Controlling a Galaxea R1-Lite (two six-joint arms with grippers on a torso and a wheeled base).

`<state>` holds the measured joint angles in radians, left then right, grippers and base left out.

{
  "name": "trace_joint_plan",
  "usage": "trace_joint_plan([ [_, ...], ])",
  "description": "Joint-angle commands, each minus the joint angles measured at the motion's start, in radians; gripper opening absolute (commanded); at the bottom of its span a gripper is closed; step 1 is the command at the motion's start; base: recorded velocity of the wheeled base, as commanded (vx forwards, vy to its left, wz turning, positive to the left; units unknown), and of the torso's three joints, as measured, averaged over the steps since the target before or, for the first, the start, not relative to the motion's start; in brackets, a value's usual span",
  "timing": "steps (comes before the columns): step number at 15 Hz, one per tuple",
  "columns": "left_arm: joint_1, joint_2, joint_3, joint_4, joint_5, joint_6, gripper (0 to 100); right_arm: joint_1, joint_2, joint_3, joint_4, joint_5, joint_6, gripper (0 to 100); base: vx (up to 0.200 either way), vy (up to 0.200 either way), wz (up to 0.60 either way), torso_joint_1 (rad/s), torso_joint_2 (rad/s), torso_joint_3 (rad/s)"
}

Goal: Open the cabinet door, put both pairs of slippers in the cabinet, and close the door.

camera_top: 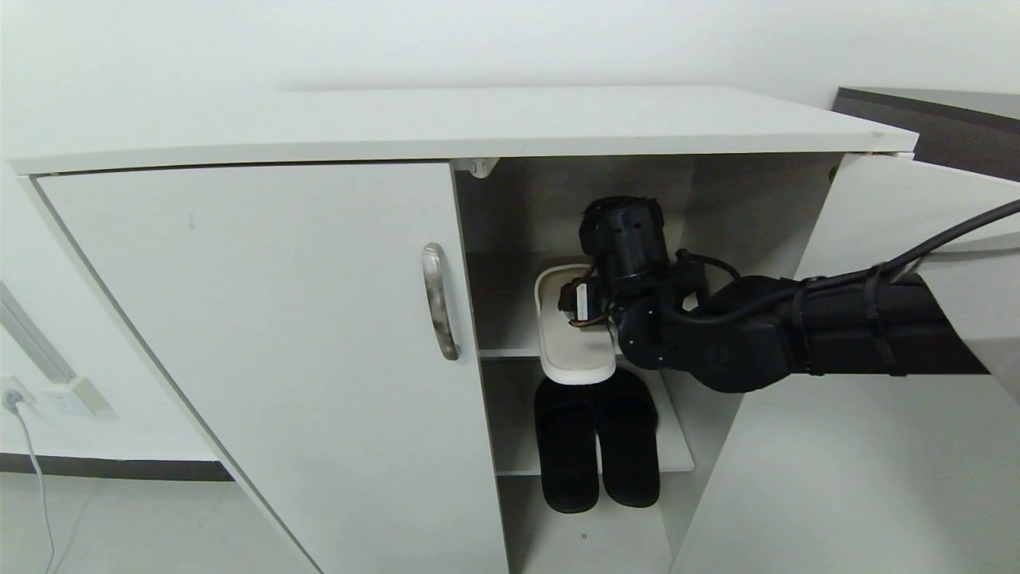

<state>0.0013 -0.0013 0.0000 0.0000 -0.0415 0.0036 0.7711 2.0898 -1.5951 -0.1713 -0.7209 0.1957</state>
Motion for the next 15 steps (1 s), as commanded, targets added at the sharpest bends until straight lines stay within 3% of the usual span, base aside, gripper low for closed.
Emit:
trace_joint_plan([
  [1, 0.000, 0.001, 0.000, 0.000, 0.000, 0.001, 0, 0.016, -0.060, 0.058, -0.024, 0.000, -0.001, 100, 0.000, 0.000, 0.00, 0.000, 0.00, 0.000],
  [8, 0.000, 0.001, 0.000, 0.000, 0.000, -0.001, 0, 0.132, -0.270, 0.414, -0.214, 0.008, -0.001, 100, 0.000, 0.000, 0.00, 0.000, 0.00, 0.000],
  [11, 0.000, 0.001, 0.000, 0.000, 0.000, -0.001, 0, 0.157, -0.330, 0.583, -0.326, 0.069, -0.002, 100, 0.000, 0.000, 0.00, 0.000, 0.00, 0.000],
  [12, 0.000, 0.001, 0.000, 0.000, -0.001, -0.001, 0, 0.162, -0.340, 0.639, -0.389, 0.090, -0.010, 0, 0.000, 0.000, 0.00, 0.000, 0.00, 0.000],
  [15, 0.000, 0.001, 0.000, 0.000, 0.000, -0.001, 0, 0.171, -0.352, 0.761, -0.550, 0.196, -0.012, 0, 0.000, 0.000, 0.00, 0.000, 0.00, 0.000],
])
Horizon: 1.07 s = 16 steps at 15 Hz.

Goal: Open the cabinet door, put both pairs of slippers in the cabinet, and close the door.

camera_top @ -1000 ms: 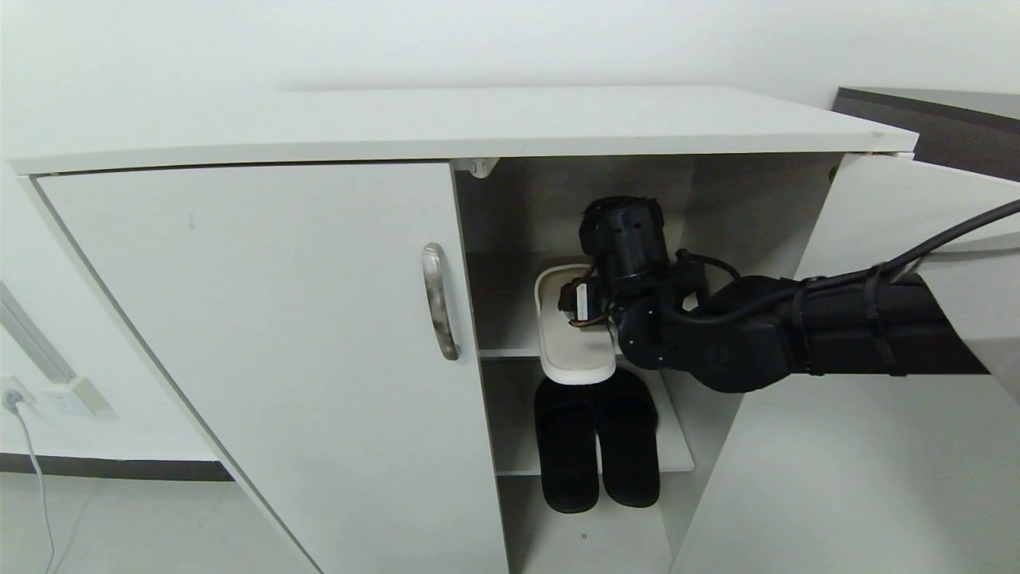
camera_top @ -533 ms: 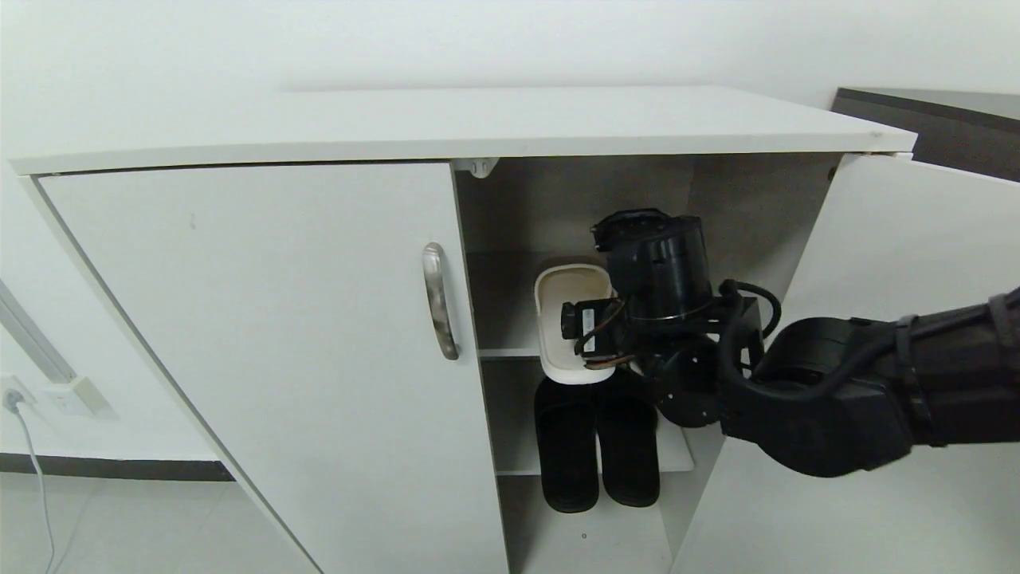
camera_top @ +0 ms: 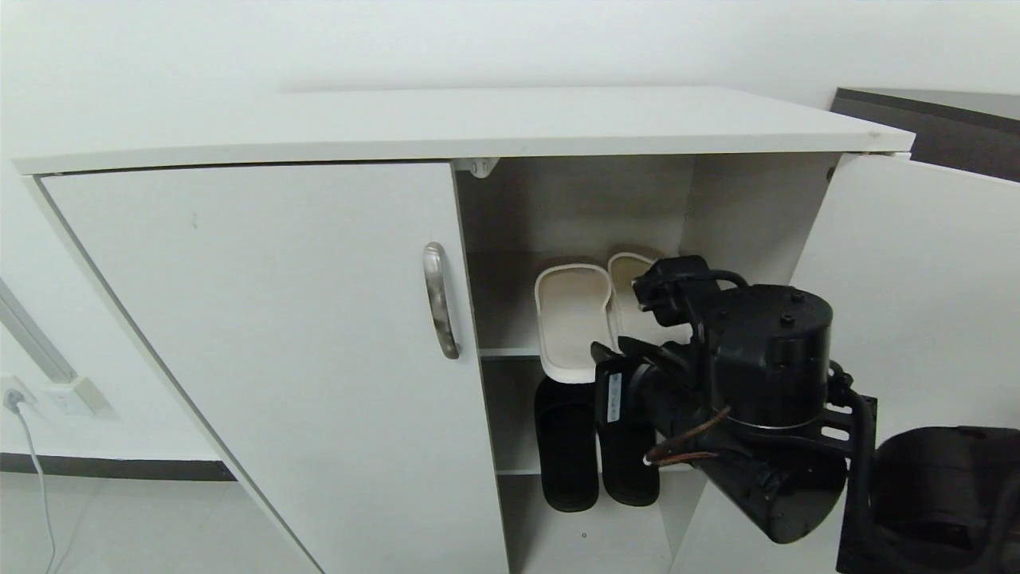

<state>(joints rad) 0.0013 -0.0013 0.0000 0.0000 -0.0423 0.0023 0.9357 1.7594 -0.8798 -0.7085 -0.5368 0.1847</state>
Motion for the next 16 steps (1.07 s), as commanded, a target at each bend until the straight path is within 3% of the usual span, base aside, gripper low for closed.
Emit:
trace_joint_plan([
  [1, 0.000, 0.001, 0.000, 0.000, 0.001, -0.001, 0, 0.011, -0.021, 0.074, -0.039, 0.043, -0.002, 0, 0.000, 0.000, 0.00, 0.000, 0.00, 0.000],
  [10, 0.000, 0.001, -0.002, 0.000, -0.001, -0.001, 0, 0.048, -0.018, 0.107, -0.046, 0.092, -0.002, 0, 0.000, 0.000, 0.00, 0.000, 0.00, 0.000],
  [16, 0.000, 0.001, 0.000, 0.000, -0.001, -0.002, 0, 0.046, -0.018, 0.120, -0.046, 0.090, -0.002, 0, -0.200, 0.000, 0.00, 0.004, 0.00, 0.001],
])
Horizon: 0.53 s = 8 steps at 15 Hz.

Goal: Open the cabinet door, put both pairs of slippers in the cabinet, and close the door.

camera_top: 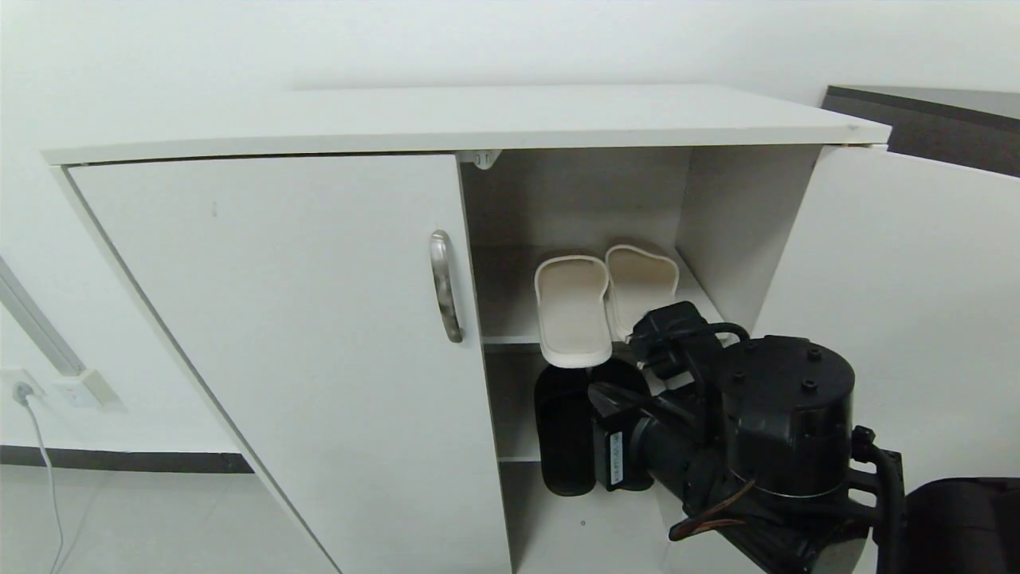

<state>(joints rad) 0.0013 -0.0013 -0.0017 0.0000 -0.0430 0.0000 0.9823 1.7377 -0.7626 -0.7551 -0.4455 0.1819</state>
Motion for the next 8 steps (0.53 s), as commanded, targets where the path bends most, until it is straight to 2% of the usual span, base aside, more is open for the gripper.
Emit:
trace_joint_plan([
  [1, 0.000, 0.001, 0.000, 0.000, 0.000, 0.000, 0, -0.001, 0.005, 0.008, 0.000, 0.001, 0.001, 0, -0.200, 0.000, 0.00, -0.007, 0.01, -0.007],
  [8, 0.000, 0.001, 0.000, 0.000, 0.000, 0.000, 0, -0.021, 0.022, 0.029, 0.002, 0.010, -0.018, 0, -0.200, 0.000, 0.00, 0.000, 0.00, 0.005],
])
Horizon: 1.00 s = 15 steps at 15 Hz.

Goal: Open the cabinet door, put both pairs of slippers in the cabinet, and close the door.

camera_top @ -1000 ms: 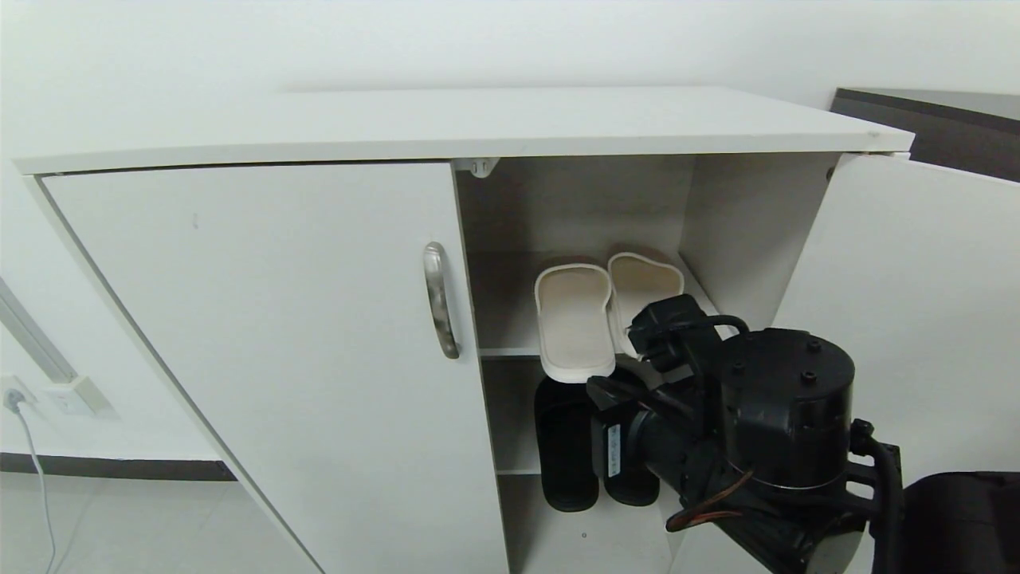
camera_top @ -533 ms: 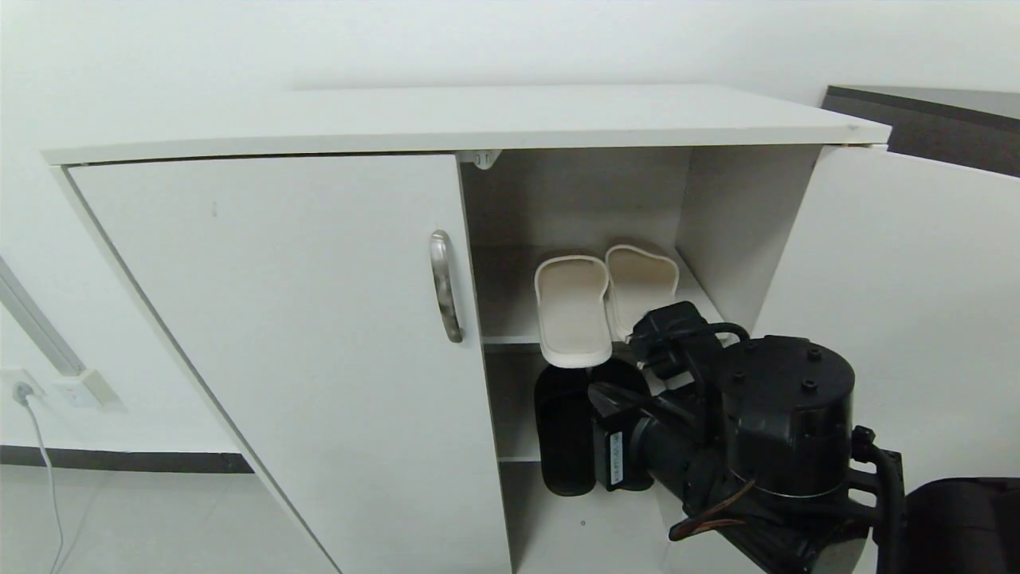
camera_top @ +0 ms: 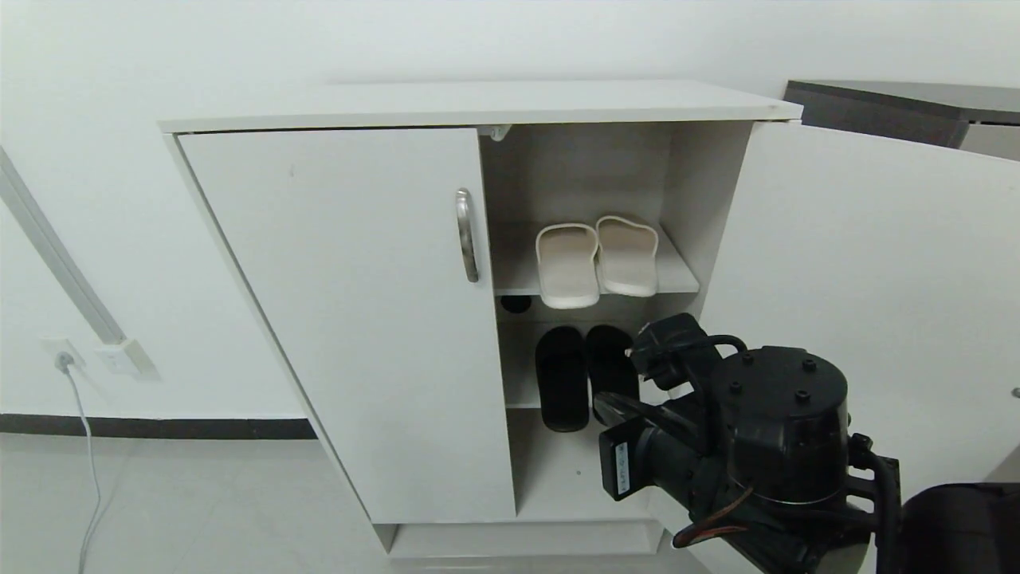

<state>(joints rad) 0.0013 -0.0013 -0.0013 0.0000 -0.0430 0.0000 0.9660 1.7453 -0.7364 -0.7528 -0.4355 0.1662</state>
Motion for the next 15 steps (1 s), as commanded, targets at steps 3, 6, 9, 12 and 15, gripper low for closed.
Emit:
trace_joint_plan([
  [3, 0.000, 0.001, 0.000, 0.000, 0.000, 0.000, 0, -0.006, 0.017, 0.011, -0.002, 0.001, -0.004, 0, -0.200, 0.000, 0.00, 0.002, 0.00, -0.001],
  [6, 0.000, 0.001, 0.000, 0.000, 0.000, 0.000, 0, -0.006, 0.019, 0.018, 0.000, 0.001, -0.004, 0, -0.133, 0.000, 0.00, 0.002, 0.00, 0.000],
  [9, 0.000, 0.001, 0.000, 0.000, 0.002, 0.000, 0, -0.007, 0.025, 0.018, -0.002, 0.001, -0.004, 0, 0.000, 0.000, 0.00, 0.000, 0.00, 0.000],
  [12, 0.000, 0.001, 0.000, 0.000, 0.002, -0.002, 0, -0.018, 0.023, 0.018, -0.002, 0.001, -0.004, 0, 0.000, 0.000, 0.00, 0.000, 0.00, 0.000],
  [15, 0.000, 0.001, 0.000, 0.000, 0.002, -0.002, 0, -0.019, 0.025, 0.025, -0.002, 0.003, -0.002, 0, 0.000, 0.000, 0.00, 0.000, 0.00, 0.000],
])
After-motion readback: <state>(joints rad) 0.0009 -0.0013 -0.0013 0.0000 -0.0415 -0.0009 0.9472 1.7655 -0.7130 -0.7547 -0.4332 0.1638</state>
